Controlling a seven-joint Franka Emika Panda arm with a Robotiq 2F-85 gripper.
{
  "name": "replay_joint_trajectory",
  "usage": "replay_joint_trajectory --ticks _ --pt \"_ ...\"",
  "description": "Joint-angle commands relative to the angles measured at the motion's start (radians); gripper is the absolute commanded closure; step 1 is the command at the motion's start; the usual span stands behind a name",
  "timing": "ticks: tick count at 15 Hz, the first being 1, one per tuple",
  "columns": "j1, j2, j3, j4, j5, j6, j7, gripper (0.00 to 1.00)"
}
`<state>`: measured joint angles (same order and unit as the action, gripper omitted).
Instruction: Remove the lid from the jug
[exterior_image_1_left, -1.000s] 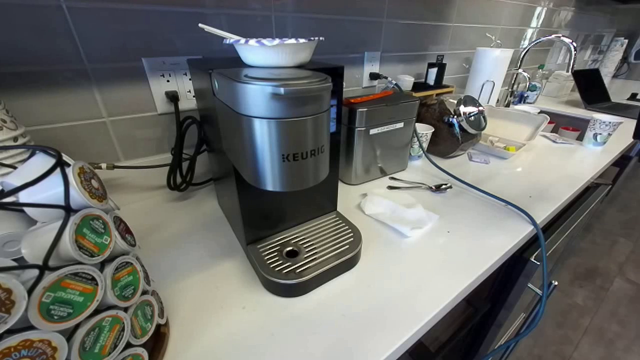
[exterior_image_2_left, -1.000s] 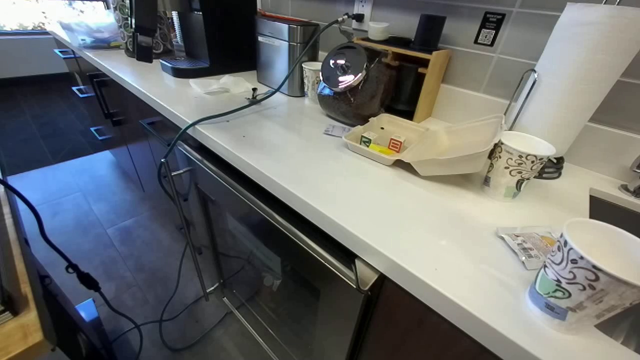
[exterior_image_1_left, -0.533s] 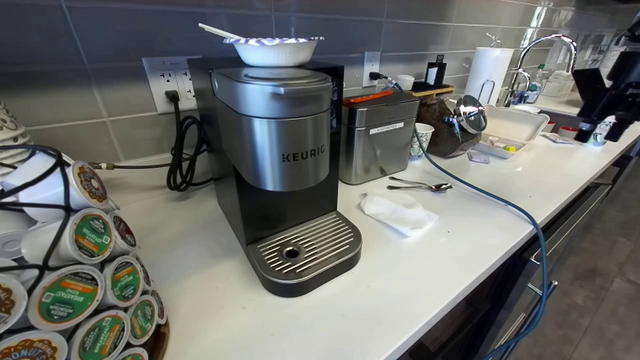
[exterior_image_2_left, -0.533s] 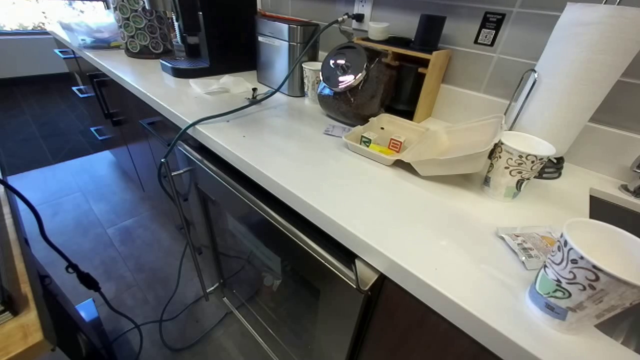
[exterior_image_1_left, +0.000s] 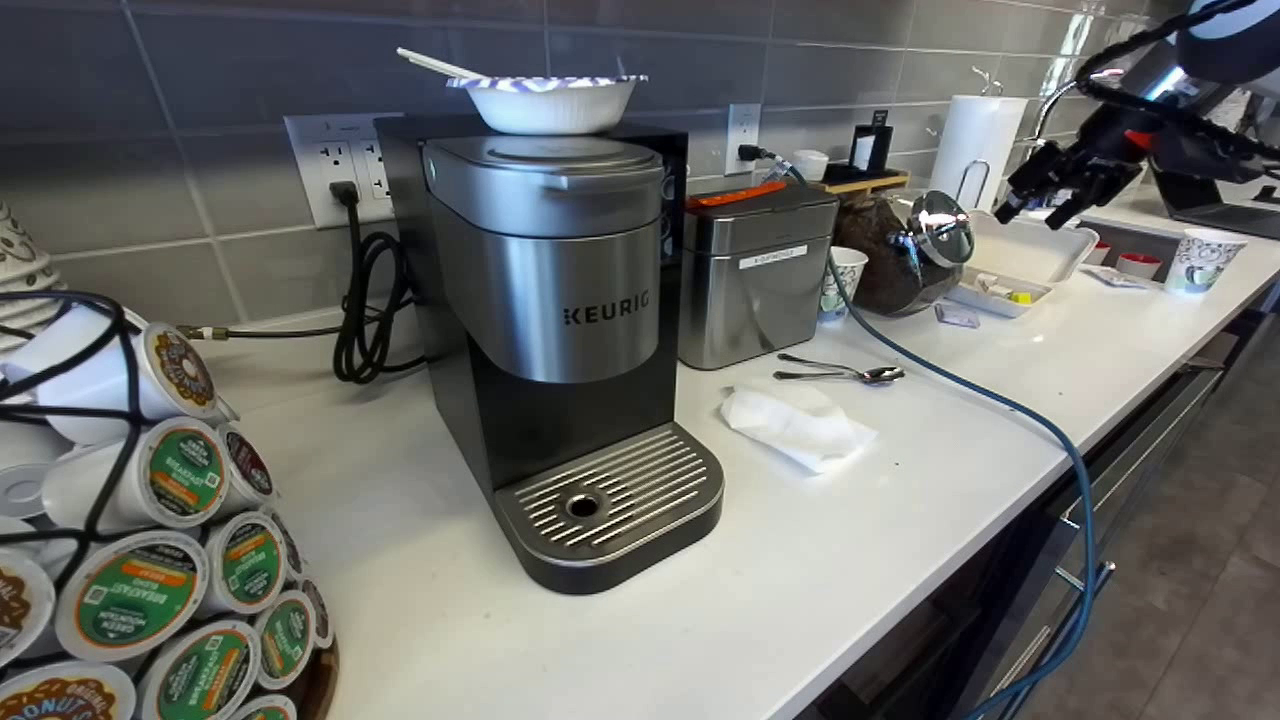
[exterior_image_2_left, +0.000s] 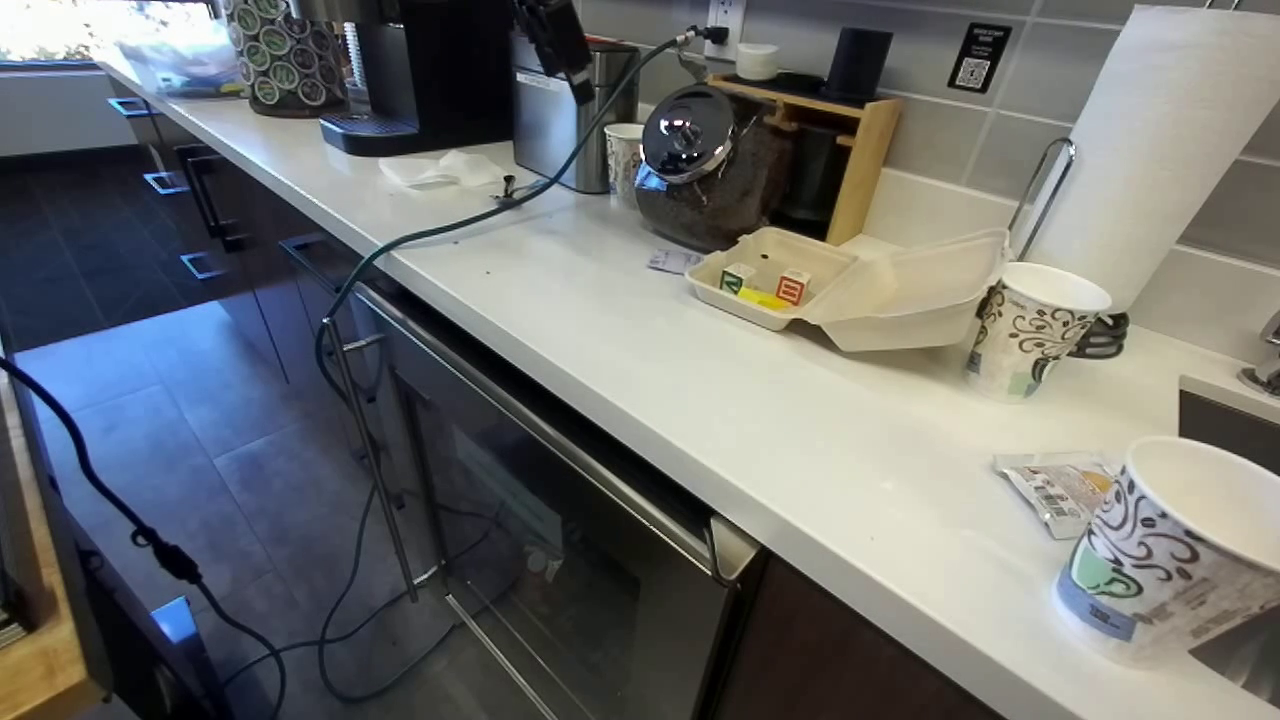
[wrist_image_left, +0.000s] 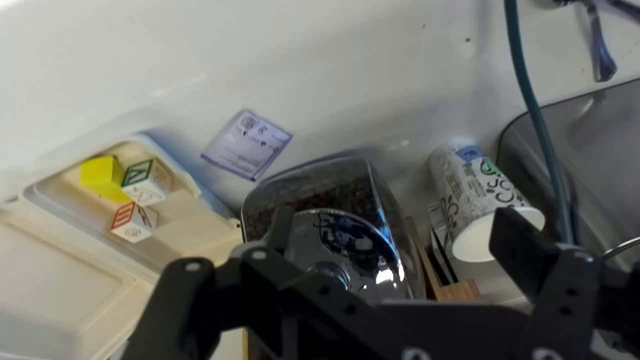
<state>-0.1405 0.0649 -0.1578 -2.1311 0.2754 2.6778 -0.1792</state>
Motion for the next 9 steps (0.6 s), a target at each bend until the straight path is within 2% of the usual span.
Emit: replay_joint_trajectory --ticks 1,5,6,7,9 --pt "-0.018 0.037 0.015 0.041 -0.007 0.004 -0.003 0.00" --pt "-0.023 0.061 0.020 0.065 -0.008 0.004 -0.003 0.00" --pt "-0.028 0.085 0.032 0.082 0.043 0.040 -0.036 0.00" --pt "-0.028 0.119 0.027 0.109 0.034 0.090 -0.015 0.00" --pt "-0.030 0.178 0.021 0.163 0.044 0.143 -0.061 0.00"
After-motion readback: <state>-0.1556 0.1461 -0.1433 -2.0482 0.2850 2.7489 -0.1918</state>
